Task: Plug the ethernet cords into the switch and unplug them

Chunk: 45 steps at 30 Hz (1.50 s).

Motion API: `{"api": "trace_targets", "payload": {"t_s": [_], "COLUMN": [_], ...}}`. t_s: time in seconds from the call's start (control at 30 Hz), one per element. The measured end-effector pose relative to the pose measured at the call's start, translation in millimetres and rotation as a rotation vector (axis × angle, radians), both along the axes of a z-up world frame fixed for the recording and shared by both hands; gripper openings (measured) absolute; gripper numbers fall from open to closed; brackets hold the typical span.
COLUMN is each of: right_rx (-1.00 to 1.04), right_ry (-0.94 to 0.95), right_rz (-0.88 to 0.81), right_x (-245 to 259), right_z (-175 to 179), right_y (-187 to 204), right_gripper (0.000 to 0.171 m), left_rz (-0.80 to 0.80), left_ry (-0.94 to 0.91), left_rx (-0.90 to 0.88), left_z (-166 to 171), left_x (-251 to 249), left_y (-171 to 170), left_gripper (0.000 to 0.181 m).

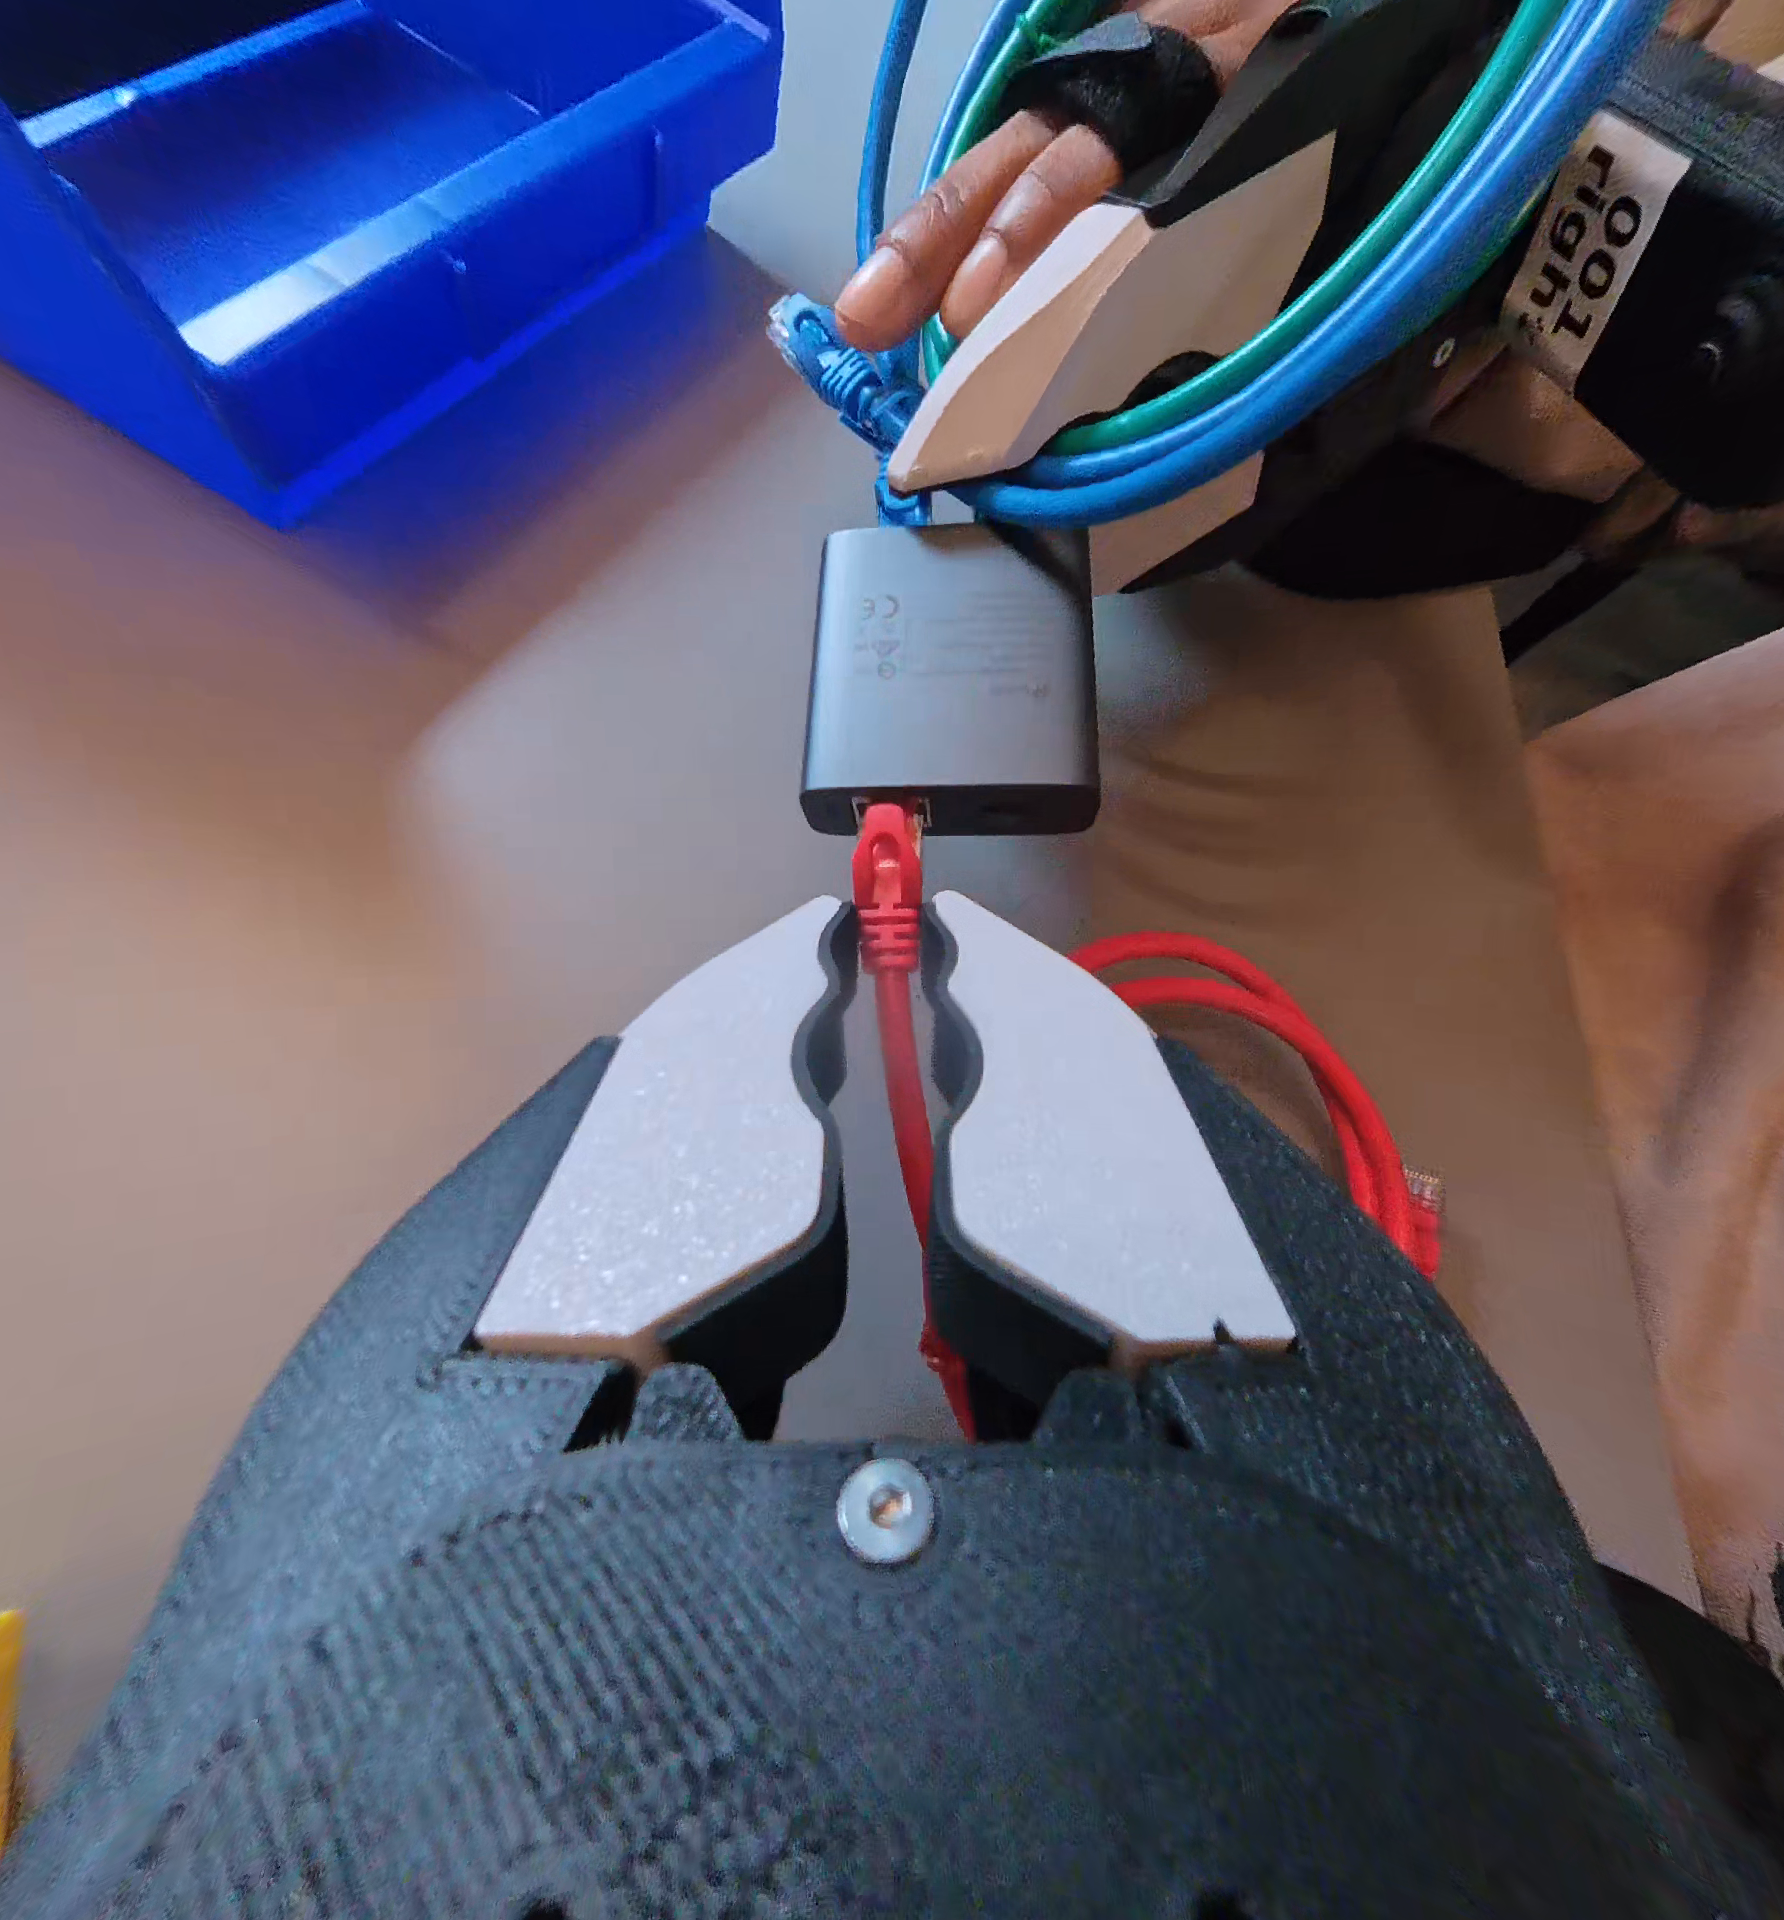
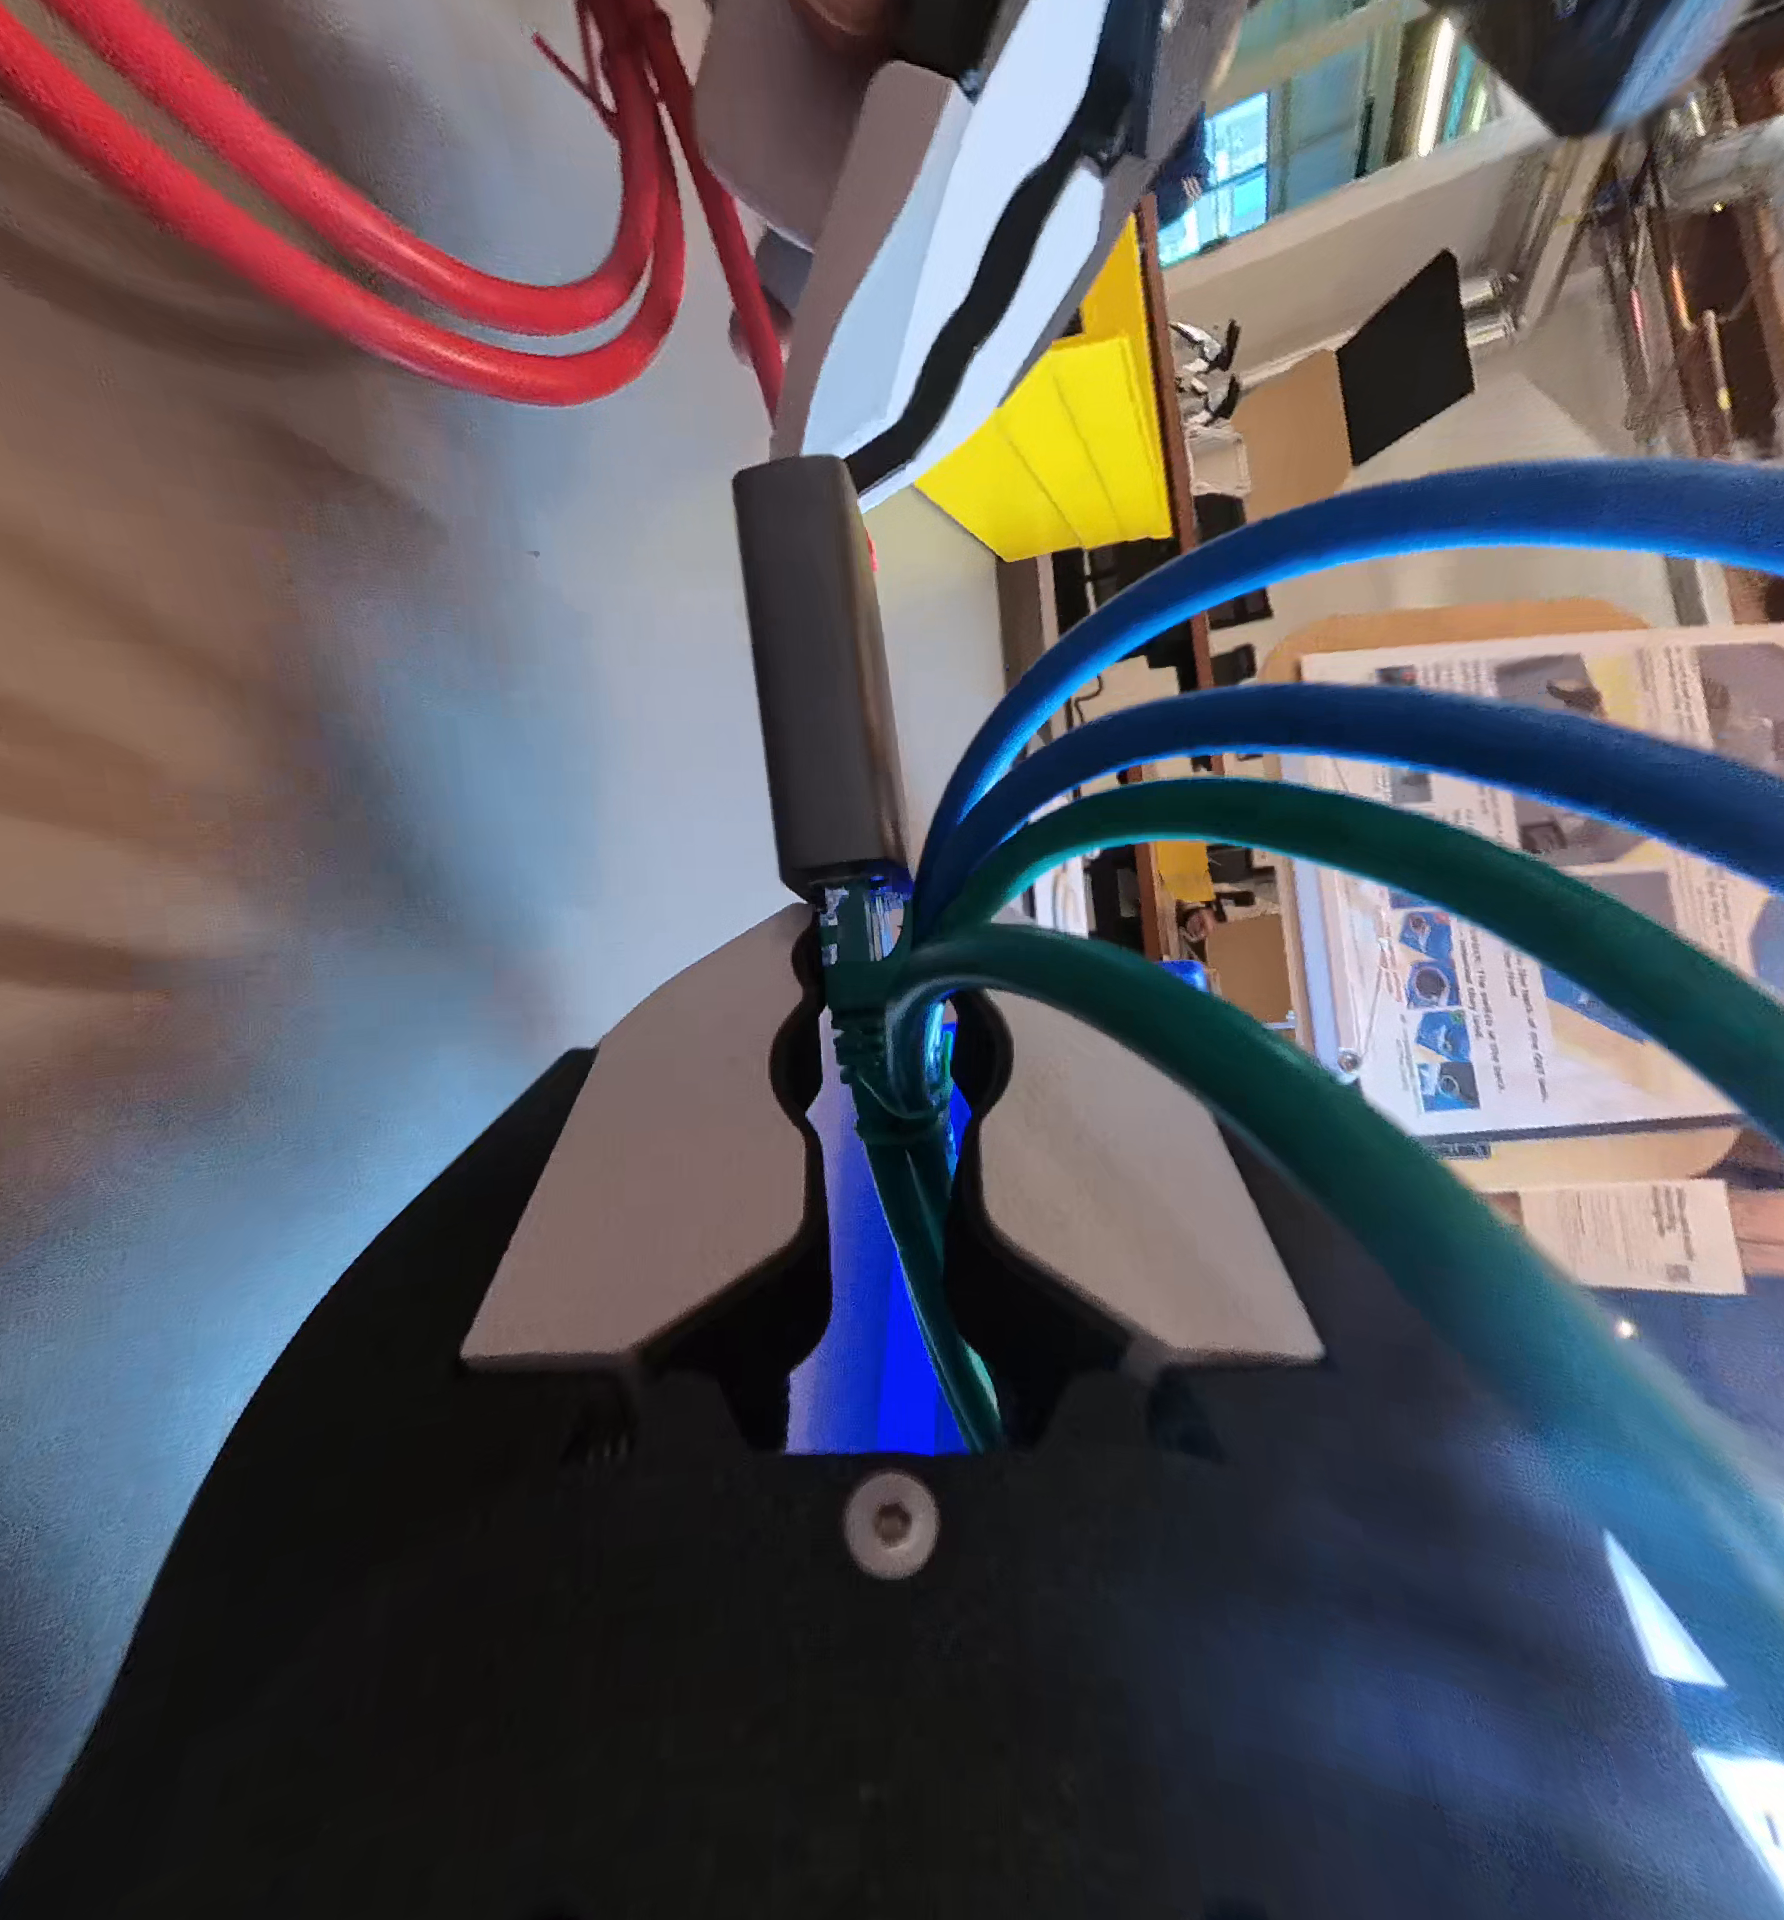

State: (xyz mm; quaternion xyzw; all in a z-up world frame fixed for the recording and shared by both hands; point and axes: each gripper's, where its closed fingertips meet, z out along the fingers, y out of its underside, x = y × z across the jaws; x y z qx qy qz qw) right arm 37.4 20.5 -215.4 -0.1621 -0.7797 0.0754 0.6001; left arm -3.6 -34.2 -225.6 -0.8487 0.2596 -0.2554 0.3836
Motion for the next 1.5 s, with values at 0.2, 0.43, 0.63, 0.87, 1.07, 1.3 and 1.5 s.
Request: {"api": "trace_targets", "payload": {"t_s": [0.2, 0.43, 0.63, 0.87, 1.07, 1.3, 1.5], "right_rx": [-0.088, -0.345, -0.494, -0.535, -0.485, -0.324, -0.326], "right_ry": [-0.011, -0.171, -0.303, -0.277, -0.251, -0.208, -0.155], "right_rz": [-0.022, 0.007, 0.038, -0.007, -0.042, -0.064, -0.058], "right_x": [1, 4, 10, 9, 7, 6, 11], "right_z": [3, -7, -12, -5, 0, 7, 52], "right_y": [6, -3, -18, -14, -21, -24, -21], "right_gripper": [0.022, 0.022, 0.022, 0.028, 0.038, 0.029, 0.028], "left_rz": [0.008, -0.114, -0.183, -0.13, -0.129, -0.125, -0.041], "left_ry": [0.111, 0.35, 0.462, 0.469, 0.528, 0.601, 0.481], "left_rx": [0.171, 0.369, 0.402, 0.366, 0.394, 0.454, 0.58], "left_z": [16, 23, 14, 11, 12, 24, 73], "left_x": [2, 31, 45, 34, 34, 38, 34], "left_y": [3, -5, -7, -1, 0, -2, -3], "left_gripper": [0.025, 0.037, 0.024, 0.022, 0.022, 0.022, 0.029]}}
